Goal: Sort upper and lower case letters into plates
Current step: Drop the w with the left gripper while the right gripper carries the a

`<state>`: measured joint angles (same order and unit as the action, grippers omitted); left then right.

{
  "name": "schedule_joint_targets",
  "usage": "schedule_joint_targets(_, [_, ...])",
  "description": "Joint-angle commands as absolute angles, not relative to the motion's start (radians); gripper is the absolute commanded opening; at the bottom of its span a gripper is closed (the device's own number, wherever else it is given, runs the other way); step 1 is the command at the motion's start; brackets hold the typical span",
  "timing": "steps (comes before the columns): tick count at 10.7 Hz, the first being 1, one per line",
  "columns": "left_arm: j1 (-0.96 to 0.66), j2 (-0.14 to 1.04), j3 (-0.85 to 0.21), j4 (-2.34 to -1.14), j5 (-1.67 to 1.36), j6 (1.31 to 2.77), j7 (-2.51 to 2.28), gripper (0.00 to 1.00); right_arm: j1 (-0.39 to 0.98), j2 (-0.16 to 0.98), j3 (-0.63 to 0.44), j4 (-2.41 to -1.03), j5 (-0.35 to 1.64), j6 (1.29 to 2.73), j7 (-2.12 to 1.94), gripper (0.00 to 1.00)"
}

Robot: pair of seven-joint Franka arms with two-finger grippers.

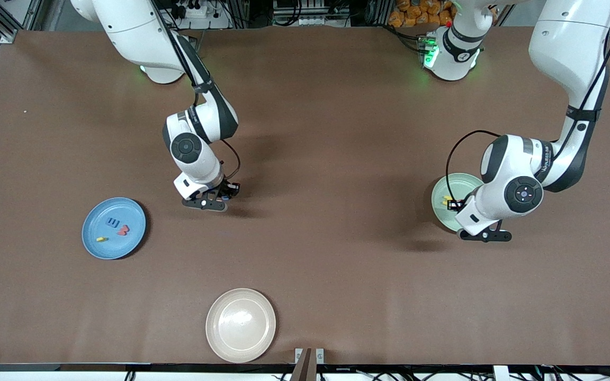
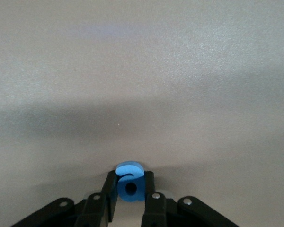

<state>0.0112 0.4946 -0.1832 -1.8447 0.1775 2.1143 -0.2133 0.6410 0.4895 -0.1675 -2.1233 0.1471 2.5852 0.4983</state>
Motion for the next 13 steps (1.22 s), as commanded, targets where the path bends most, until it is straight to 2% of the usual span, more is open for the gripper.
schedule_joint_targets(1, [0.003, 0.473, -0.179, -1.836, 0.203, 2.108, -0.17, 1.0, 0.563, 0.479, -0.137, -2.117, 0.123, 2.577, 0.471, 0.0])
schedule_joint_targets(4, [-0.002, 0.402, -0.181, -1.833, 0.204, 2.097, -0.112, 1.0, 0.357, 0.453, -0.049, -2.071, 0.123, 2.476, 0.268, 0.0])
schedule_joint_targets(6, [0.005, 0.358, -0.179, -1.832, 0.202, 2.082, 0.006, 1.0, 0.293, 0.422, -0.049, -2.054, 0.123, 2.456, 0.136, 0.0])
schedule_joint_targets(9, [0.006, 0.281, -0.179, -1.809, 0.199, 2.027, 0.009, 1.0, 0.201, 0.434, -0.087, -2.0, 0.109, 2.439, -0.054, 0.0])
schedule_joint_targets(10, [0.005, 0.266, -0.179, -1.775, 0.186, 1.984, 0.012, 1.0, 0.202, 0.448, -0.144, -1.962, 0.094, 2.43, -0.086, 0.0])
schedule_joint_targets(13, [-0.009, 0.198, -0.183, -1.669, 0.176, 1.835, 0.026, 1.0, 0.178, 0.471, -0.204, -1.908, 0.043, 2.428, -0.179, 0.0])
